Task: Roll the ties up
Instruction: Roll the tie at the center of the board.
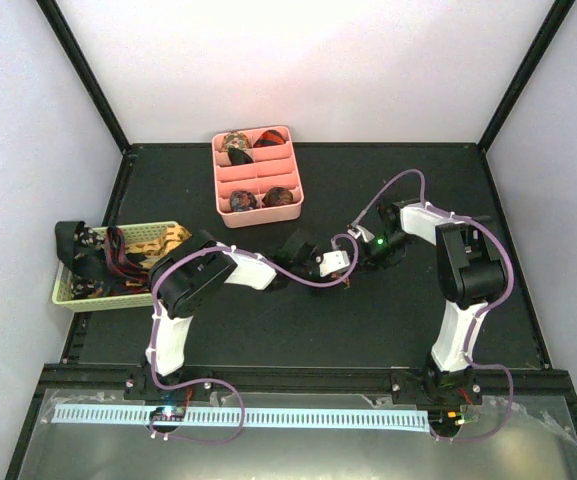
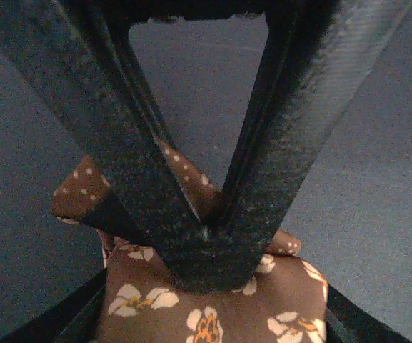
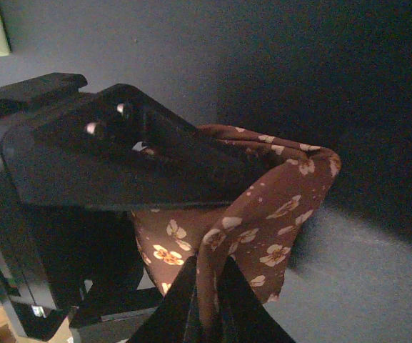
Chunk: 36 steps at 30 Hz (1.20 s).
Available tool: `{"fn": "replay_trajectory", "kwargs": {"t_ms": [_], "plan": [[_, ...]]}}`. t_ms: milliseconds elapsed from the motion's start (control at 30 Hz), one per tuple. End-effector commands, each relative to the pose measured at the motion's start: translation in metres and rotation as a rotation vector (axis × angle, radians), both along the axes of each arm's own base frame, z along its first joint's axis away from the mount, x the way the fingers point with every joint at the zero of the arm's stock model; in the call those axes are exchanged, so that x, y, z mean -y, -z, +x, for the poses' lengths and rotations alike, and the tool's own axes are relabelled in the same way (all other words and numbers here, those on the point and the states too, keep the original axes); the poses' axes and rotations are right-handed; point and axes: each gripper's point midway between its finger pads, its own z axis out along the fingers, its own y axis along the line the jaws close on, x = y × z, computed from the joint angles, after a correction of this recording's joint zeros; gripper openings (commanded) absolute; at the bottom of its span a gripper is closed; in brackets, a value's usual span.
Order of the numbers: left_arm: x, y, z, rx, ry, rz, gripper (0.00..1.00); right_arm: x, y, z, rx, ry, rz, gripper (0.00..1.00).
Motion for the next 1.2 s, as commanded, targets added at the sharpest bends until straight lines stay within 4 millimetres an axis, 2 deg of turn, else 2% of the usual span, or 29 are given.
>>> {"fn": "replay_trajectory", "kwargs": {"t_ms": [0,100,267,600,700,933,1167], "plan": [[-0.034,0.056,-0.018,-0.152,-0.046,0.186,0.59,-0.004,0.002,-0.011,0.008,-0.037,-0.004,0.02],[-0.032,0.039,-0.012,-0.127,-0.062,0.136,0.68,-0.002,0.006,-0.011,0.008,-0.036,-0.012,0.02],[-0.026,0.016,-0.002,-0.095,-0.079,0.078,0.69,0.001,0.011,-0.010,0.009,-0.031,-0.031,0.02],[-0.029,-0.011,-0.009,-0.001,-0.046,-0.024,0.71,0.005,0.016,-0.009,0.004,-0.023,-0.062,0.02],[-0.026,-0.011,-0.009,-0.006,-0.033,-0.032,0.67,0.005,0.016,-0.010,-0.004,-0.022,-0.055,0.02],[-0.020,-0.010,-0.004,-0.041,-0.055,-0.039,0.48,0.004,0.016,-0.014,-0.011,-0.024,-0.043,0.02],[-0.028,0.011,-0.009,-0.096,-0.075,0.014,0.27,0.006,0.017,-0.013,-0.020,-0.012,-0.040,0.03]]}}
